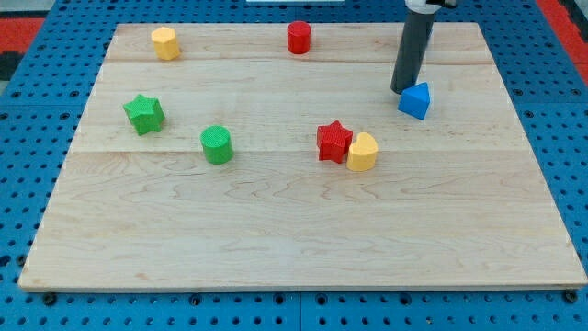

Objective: Push the yellow heart diagonally to the red star

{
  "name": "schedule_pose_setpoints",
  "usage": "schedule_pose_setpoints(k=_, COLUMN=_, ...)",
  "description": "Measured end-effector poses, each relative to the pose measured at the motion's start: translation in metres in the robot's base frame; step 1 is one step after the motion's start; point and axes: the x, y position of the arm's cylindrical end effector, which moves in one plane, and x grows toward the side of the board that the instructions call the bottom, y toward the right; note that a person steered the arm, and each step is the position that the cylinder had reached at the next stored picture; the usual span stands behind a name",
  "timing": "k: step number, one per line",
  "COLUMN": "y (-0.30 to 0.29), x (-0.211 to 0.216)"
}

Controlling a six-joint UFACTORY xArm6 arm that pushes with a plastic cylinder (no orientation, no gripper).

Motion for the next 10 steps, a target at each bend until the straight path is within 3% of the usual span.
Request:
schedule_pose_setpoints(k=2, y=0.024, x=0.061)
schedule_pose_setpoints(k=4, y=-0.096, x=0.049)
schedule_pose_setpoints(k=6, y=-0.091, x=0.157)
schedule_pose_setpoints(k=8, y=-0.183, x=0.129)
schedule_pose_setpoints(k=9, y=-0.167, x=0.169)
schedule_pose_setpoints(k=10, y=-0.072, x=0.176)
